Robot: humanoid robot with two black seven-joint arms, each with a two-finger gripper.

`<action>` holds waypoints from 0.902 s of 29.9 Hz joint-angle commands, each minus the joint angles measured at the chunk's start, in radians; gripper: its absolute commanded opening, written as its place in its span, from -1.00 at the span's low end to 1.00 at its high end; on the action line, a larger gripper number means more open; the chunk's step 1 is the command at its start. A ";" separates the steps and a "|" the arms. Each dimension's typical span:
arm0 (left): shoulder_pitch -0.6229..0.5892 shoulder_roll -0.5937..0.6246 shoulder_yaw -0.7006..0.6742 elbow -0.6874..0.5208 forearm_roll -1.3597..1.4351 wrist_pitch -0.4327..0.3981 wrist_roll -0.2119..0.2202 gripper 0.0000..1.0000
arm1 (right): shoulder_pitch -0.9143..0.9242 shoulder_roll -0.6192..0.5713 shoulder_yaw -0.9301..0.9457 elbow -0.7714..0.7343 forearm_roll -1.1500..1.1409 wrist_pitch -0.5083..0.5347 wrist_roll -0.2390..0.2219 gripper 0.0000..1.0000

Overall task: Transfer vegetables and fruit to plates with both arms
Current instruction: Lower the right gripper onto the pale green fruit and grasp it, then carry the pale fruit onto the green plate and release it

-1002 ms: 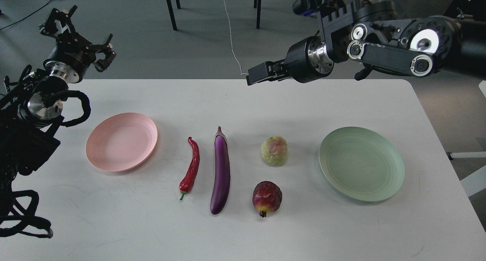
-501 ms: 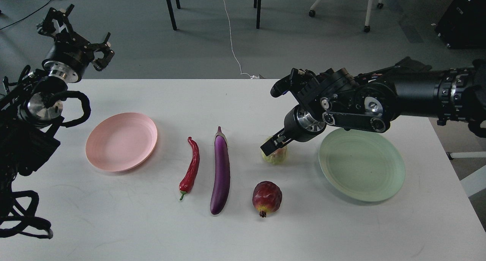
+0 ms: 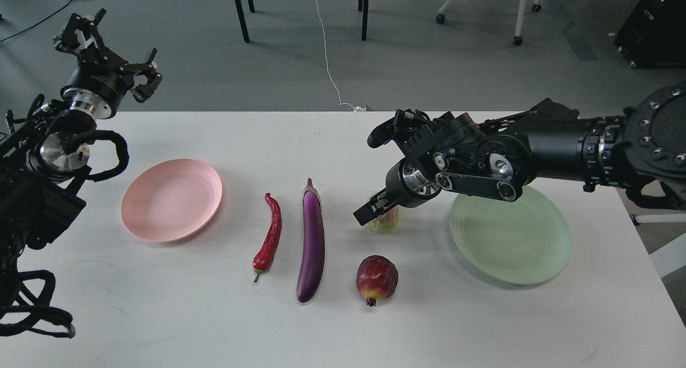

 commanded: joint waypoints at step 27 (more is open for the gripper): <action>0.014 0.019 0.001 0.005 0.000 0.000 0.001 0.97 | 0.150 -0.320 -0.037 0.166 -0.065 0.001 -0.009 -0.04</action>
